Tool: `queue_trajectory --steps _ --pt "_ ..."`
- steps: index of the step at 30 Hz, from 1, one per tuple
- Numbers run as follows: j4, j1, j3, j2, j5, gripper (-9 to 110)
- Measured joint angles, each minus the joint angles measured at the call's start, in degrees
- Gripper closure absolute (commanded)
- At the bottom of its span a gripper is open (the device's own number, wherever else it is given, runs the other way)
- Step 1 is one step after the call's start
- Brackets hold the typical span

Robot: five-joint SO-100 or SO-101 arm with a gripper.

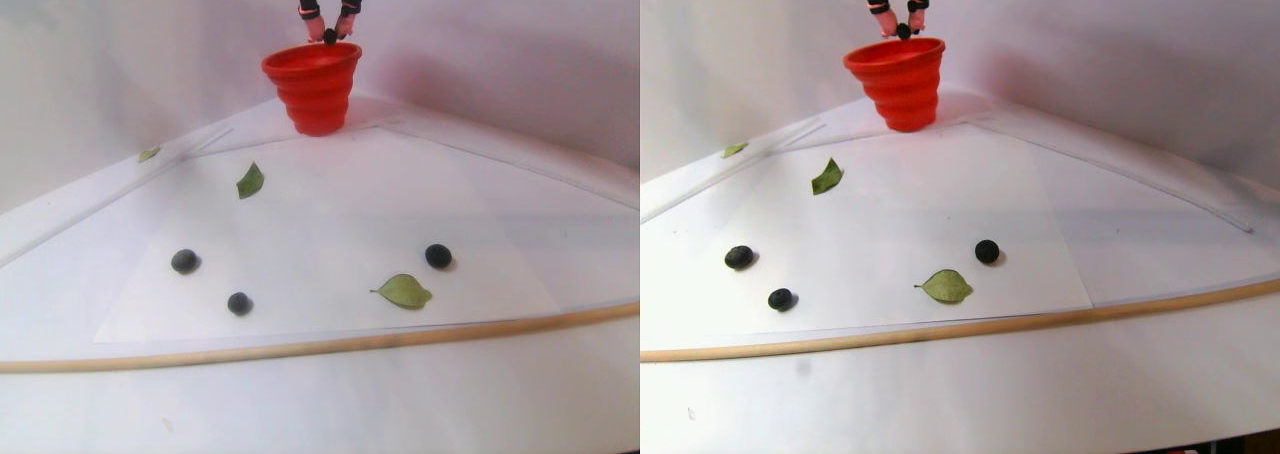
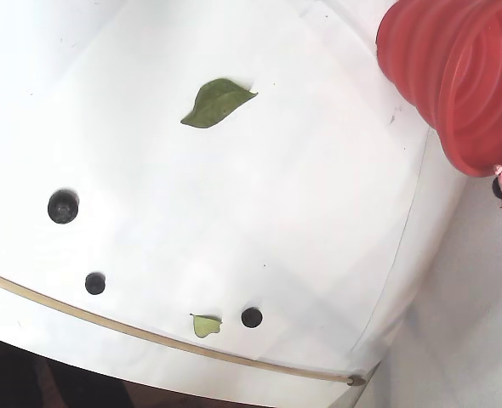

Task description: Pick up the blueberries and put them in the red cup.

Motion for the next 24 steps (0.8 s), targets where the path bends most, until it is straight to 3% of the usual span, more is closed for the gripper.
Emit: queue_trajectory --steps 24 --pt "-8.61 -2.02 -1.23 -7.29 1.76 86"
